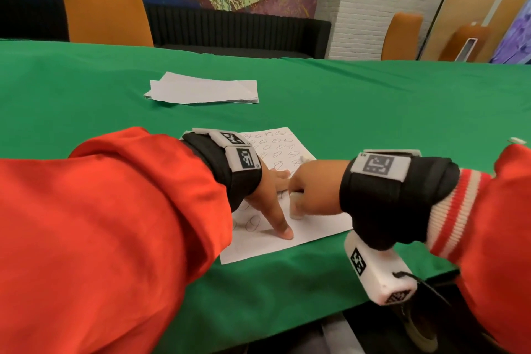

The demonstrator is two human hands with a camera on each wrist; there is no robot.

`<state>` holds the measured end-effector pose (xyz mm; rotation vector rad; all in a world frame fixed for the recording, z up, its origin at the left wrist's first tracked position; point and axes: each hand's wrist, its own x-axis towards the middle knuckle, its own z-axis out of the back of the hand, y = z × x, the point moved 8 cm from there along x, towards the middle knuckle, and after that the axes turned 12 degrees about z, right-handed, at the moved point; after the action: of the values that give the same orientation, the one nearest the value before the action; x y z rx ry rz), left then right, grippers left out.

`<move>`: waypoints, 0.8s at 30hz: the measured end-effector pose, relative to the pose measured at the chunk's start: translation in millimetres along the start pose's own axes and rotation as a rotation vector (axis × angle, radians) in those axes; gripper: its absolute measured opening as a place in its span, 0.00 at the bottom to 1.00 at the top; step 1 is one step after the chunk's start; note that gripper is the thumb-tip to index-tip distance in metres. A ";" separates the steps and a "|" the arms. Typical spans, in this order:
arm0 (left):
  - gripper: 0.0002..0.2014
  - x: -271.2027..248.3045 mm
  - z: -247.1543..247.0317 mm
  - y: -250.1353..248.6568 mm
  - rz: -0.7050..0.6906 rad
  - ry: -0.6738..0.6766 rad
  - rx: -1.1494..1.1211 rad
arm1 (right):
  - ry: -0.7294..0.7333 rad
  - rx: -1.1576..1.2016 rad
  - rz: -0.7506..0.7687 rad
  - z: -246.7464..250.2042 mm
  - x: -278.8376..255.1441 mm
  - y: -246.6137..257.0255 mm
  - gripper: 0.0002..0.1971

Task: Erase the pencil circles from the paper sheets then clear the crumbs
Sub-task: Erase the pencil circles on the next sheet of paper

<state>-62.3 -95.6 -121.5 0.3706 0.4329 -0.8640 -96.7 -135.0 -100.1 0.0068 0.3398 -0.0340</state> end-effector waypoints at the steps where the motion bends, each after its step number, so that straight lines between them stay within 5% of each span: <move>1: 0.46 -1.6 0.8 -0.2 0.004 0.003 -0.012 | 0.021 -0.034 0.029 -2.5 -0.8 5.1 0.10; 8: 0.49 3.0 -0.7 1.8 -0.003 -0.011 0.017 | -0.046 -0.011 -0.068 9.2 4.7 -19.4 0.09; 13: 0.47 0.6 0.8 -0.4 -0.020 0.000 -0.007 | 0.004 -0.012 0.048 -0.1 1.5 1.0 0.11; 21: 0.49 5.4 -0.3 0.5 -0.033 -0.016 -0.005 | -0.045 -0.041 0.018 5.9 8.1 -8.5 0.06; 24: 0.46 3.0 1.2 -0.3 -0.039 -0.020 -0.031 | 0.001 -0.012 0.063 0.7 4.1 1.6 0.13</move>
<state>-60.6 -98.2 -122.0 0.3257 0.4359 -0.8970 -92.6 -133.5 -100.7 0.0061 0.3409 0.0302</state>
